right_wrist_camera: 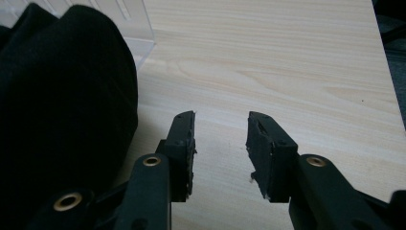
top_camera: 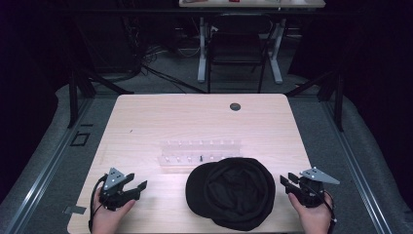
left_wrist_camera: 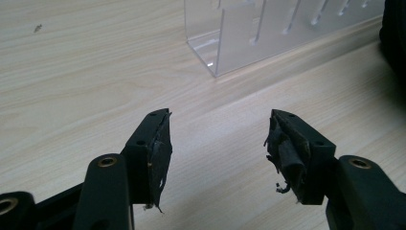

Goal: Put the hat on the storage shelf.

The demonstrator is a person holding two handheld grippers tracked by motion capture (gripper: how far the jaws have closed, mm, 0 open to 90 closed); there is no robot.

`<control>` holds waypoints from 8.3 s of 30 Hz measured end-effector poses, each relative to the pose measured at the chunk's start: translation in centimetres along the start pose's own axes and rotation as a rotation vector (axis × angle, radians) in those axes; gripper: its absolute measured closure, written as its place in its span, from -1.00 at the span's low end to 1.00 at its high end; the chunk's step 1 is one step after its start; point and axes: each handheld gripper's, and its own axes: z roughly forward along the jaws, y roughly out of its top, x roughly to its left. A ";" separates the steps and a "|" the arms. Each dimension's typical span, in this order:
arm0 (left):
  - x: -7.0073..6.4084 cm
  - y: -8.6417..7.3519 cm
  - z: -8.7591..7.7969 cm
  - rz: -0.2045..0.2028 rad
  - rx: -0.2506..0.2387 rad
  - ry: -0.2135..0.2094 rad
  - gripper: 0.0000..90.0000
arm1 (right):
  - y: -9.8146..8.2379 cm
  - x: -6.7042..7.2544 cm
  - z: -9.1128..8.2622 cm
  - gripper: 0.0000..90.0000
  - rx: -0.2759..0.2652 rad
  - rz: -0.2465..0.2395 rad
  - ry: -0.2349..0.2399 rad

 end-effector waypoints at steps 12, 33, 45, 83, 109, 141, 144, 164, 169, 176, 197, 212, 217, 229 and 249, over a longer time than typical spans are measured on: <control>0.2 0.0 -0.1 -0.053 -0.001 -0.026 0.01 | 0.8 1.1 -0.7 0.43 0.019 -0.040 -0.042; 0.1 -0.3 -0.4 -0.059 0.024 -0.056 0.23 | 4.7 1.9 -3.9 0.52 0.107 0.039 0.082; -0.1 -0.3 -0.1 -0.053 0.021 -0.067 0.21 | 5.3 2.8 -5.4 0.56 0.142 0.082 0.215; 0.0 -0.4 0.1 -0.064 0.024 -0.078 0.21 | 6.7 3.6 -1.6 0.57 0.405 0.114 0.254; 0.0 -0.4 0.1 -0.070 0.025 -0.075 0.21 | 8.8 3.8 -0.9 0.94 0.564 0.128 0.254; 0.0 -0.5 0.2 -0.071 0.022 -0.081 0.24 | 13.0 3.9 -2.8 0.96 0.540 0.276 0.455; 0.1 -0.5 0.2 -0.073 0.019 -0.082 0.24 | 13.3 4.0 -3.1 0.96 0.533 0.300 0.481; 0.1 -0.5 0.3 -0.096 0.021 -0.083 0.20 | 16.5 5.1 -5.7 0.96 0.453 0.306 0.573; 0.0 -0.6 0.4 -0.098 0.020 -0.080 0.19 | 16.9 5.1 -6.2 0.96 0.436 0.308 0.582; 0.0 -0.6 0.4 -0.095 0.026 -0.081 0.18 | 17.6 5.0 -6.9 0.96 0.414 0.310 0.587; -0.1 -0.6 0.6 -0.091 0.024 -0.080 0.19 | 20.0 4.1 -9.0 0.96 0.331 0.316 0.589; -0.1 -0.6 0.5 -0.093 0.025 -0.081 0.19 | 21.8 5.1 -9.6 0.96 0.304 0.292 0.596; -0.1 -0.6 0.6 -0.092 0.024 -0.087 0.19 | 22.5 5.3 -9.6 0.96 0.290 0.289 0.599; -0.1 -0.6 0.6 -0.093 0.023 -0.086 0.19 | 23.9 5.9 -9.7 0.96 0.262 0.285 0.607; 0.0 -0.5 0.5 -0.086 0.030 -0.090 0.18 | 25.6 6.9 -7.8 0.97 0.233 0.291 0.623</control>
